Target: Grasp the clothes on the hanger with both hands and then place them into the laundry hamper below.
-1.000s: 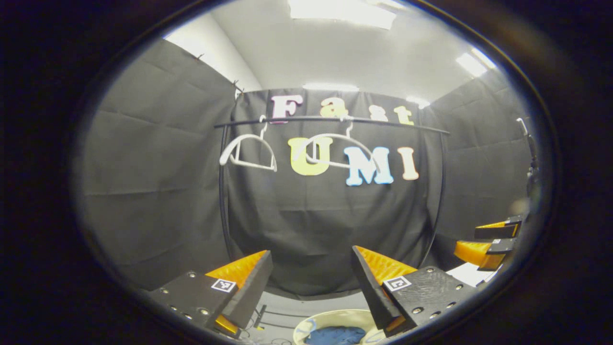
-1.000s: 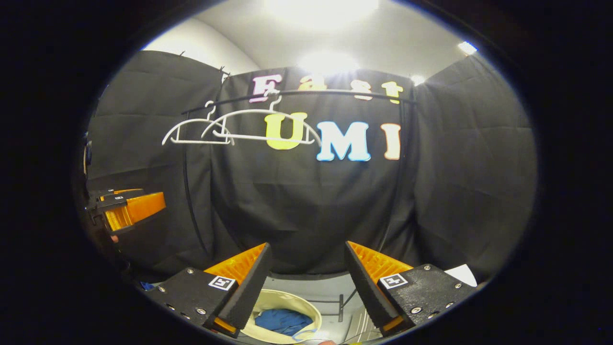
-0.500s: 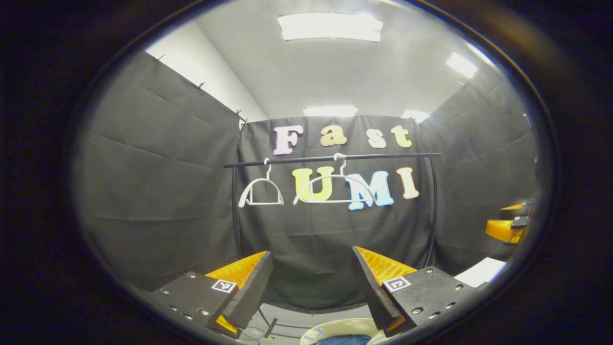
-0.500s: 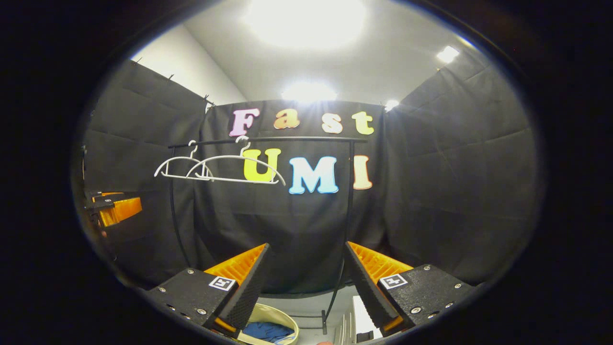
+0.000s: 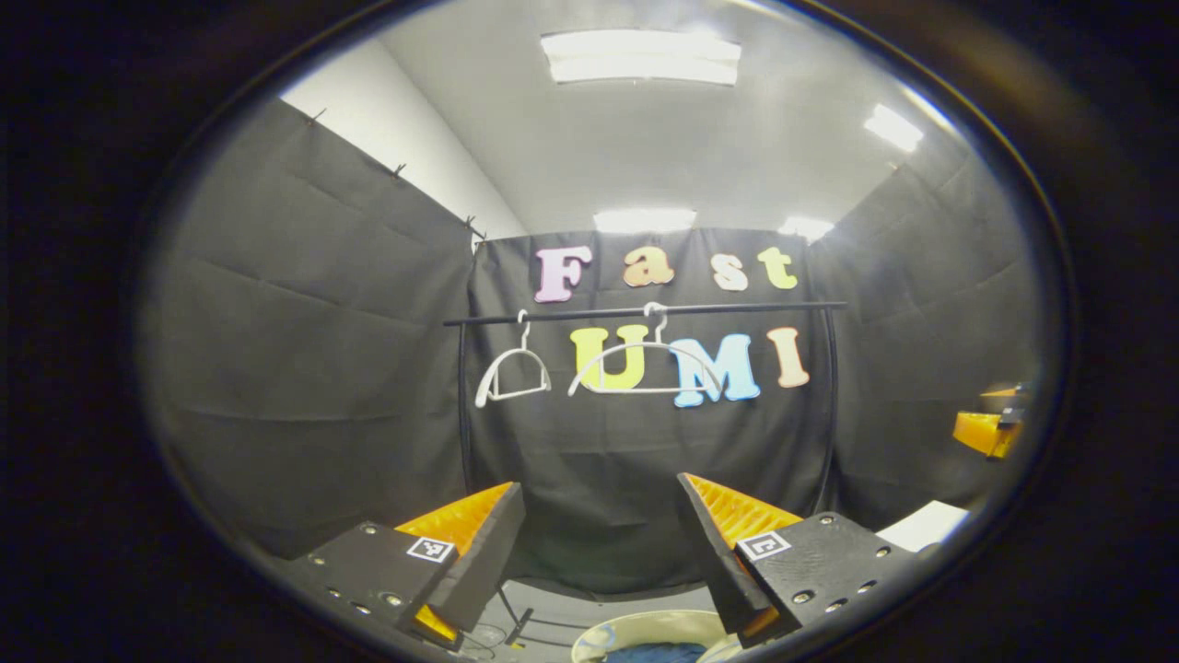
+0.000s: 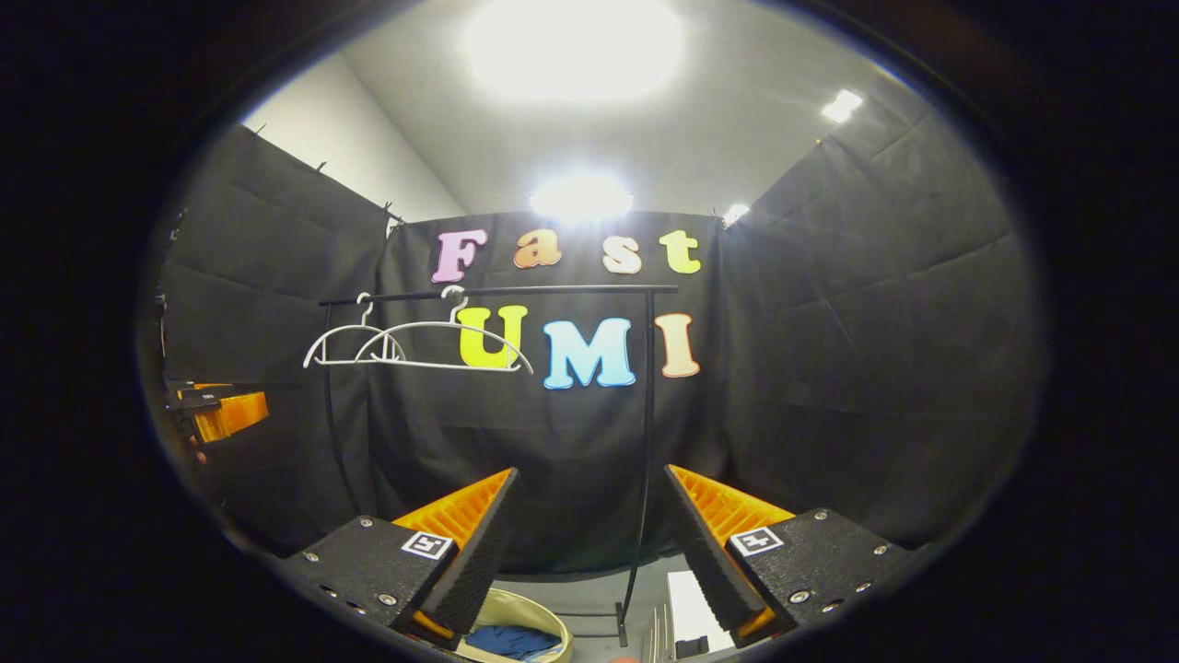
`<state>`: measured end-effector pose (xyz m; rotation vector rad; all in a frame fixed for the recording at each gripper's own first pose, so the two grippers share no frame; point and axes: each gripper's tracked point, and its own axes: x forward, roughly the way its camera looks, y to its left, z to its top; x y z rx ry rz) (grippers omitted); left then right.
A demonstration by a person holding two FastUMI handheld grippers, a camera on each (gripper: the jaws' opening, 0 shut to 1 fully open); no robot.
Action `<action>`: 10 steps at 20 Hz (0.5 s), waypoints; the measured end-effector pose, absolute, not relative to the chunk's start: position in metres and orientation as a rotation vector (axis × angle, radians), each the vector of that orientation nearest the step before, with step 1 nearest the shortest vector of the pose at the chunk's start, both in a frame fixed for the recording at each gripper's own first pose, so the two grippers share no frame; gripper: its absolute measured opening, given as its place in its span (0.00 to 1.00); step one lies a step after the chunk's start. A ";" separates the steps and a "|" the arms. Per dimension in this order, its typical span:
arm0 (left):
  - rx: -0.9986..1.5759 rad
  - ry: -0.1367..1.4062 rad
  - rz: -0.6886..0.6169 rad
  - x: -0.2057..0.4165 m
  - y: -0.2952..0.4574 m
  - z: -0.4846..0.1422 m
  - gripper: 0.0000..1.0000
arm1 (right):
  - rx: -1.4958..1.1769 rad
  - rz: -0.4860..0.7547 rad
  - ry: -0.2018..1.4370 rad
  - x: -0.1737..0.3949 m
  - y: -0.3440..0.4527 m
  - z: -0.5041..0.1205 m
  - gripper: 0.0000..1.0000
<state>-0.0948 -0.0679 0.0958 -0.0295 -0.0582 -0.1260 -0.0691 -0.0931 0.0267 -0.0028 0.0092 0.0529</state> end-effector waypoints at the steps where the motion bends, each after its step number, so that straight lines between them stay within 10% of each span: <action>1: -0.024 -0.063 -0.125 -0.096 -0.068 0.097 0.95 | 0.002 0.053 0.007 -0.069 -0.092 0.028 0.93; 10: -0.008 -0.072 -0.121 -0.103 -0.068 0.094 0.95 | 0.020 0.034 -0.004 -0.070 -0.095 0.031 0.93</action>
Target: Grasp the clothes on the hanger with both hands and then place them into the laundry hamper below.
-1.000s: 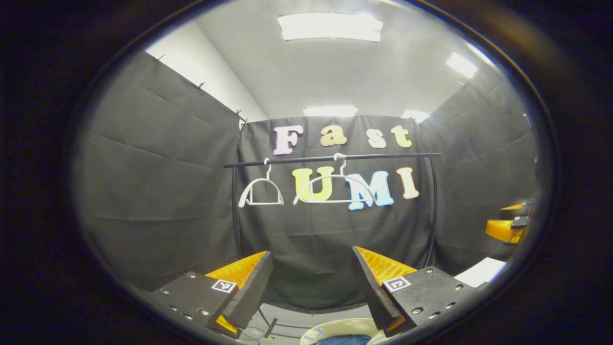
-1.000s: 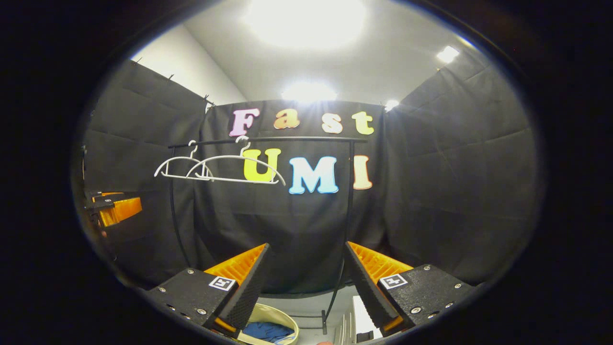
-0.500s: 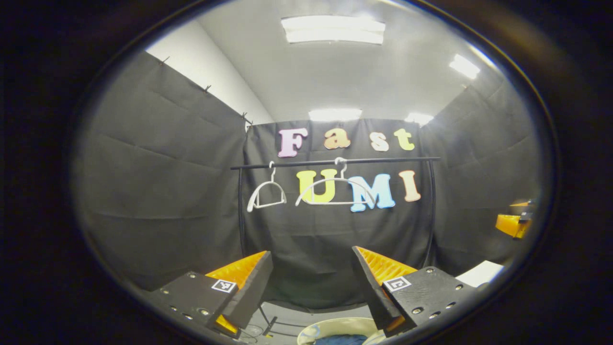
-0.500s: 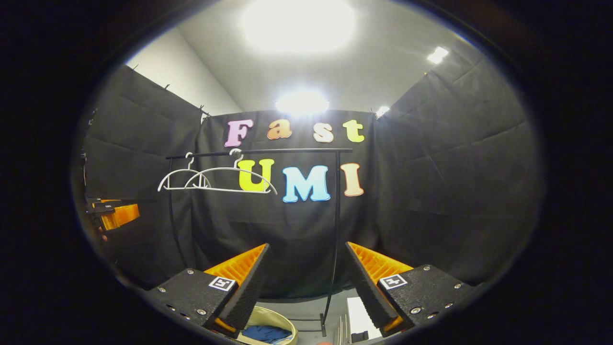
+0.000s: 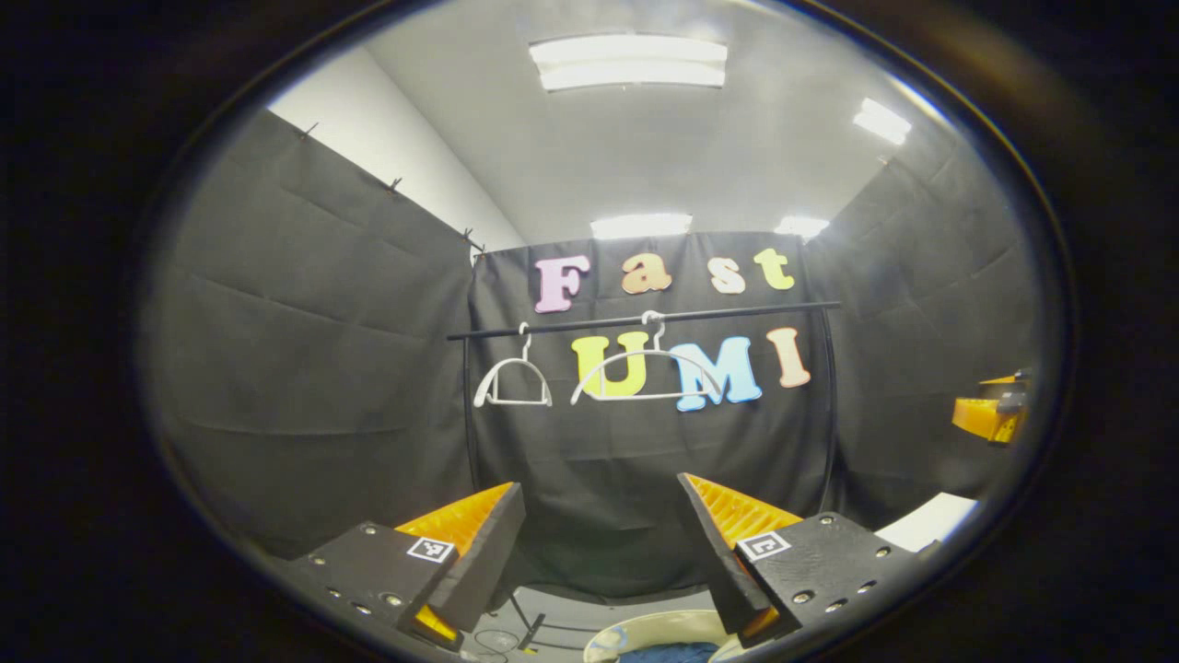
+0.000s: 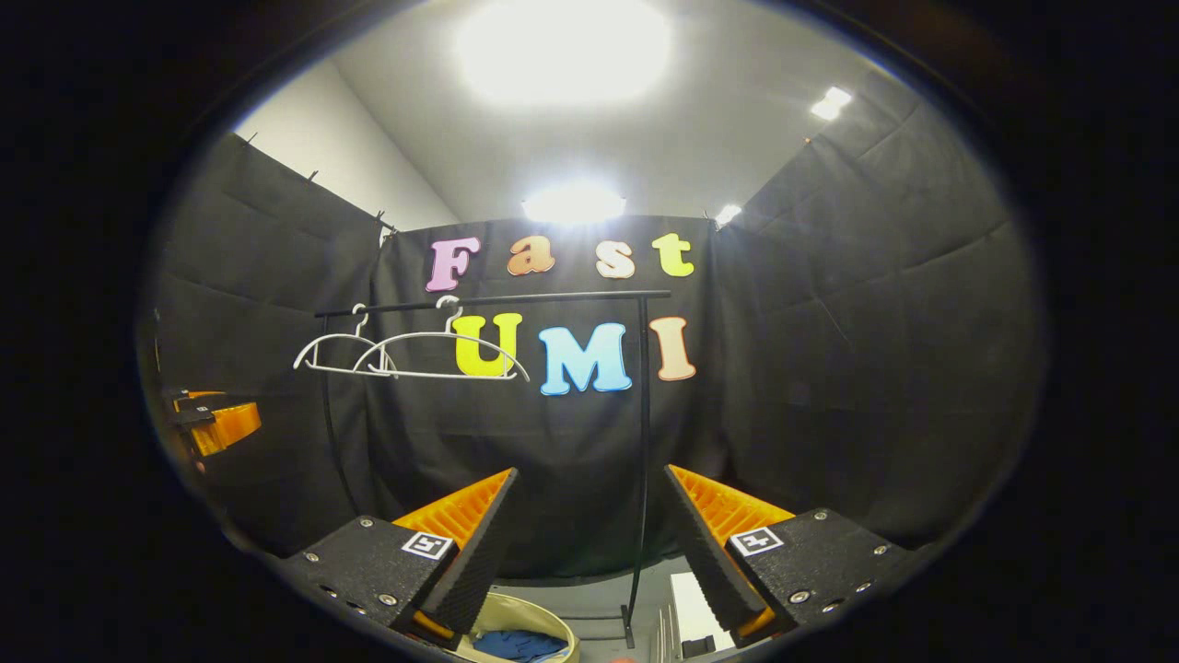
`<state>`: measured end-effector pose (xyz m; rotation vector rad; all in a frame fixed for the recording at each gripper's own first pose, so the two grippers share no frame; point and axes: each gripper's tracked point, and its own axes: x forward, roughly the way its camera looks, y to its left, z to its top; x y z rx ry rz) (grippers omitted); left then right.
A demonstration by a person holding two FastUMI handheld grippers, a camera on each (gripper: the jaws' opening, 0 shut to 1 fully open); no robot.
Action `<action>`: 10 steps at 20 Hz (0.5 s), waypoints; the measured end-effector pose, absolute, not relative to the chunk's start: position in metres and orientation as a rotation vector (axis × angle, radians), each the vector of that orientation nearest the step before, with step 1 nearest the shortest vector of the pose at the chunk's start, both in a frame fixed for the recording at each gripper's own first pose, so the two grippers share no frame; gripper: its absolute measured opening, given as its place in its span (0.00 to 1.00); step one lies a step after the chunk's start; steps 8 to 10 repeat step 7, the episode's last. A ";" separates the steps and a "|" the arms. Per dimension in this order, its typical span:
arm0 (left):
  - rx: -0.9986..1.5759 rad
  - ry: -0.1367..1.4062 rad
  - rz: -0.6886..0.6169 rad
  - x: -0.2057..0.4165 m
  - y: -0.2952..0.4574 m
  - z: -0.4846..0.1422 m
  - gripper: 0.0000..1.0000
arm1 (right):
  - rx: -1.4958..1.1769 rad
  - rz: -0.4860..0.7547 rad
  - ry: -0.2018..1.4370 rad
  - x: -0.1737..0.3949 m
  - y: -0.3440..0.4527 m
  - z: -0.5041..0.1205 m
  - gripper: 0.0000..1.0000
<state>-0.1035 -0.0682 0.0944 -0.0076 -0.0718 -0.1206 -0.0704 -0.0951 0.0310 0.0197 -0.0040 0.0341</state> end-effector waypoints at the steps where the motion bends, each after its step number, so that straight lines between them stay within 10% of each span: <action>1: -0.011 -0.072 -0.120 -0.103 -0.068 0.094 0.95 | 0.020 0.033 -0.006 -0.071 -0.095 0.032 0.93; 10: -0.014 -0.078 -0.115 -0.099 -0.066 0.096 0.95 | 0.011 0.029 -0.020 -0.064 -0.094 0.034 0.93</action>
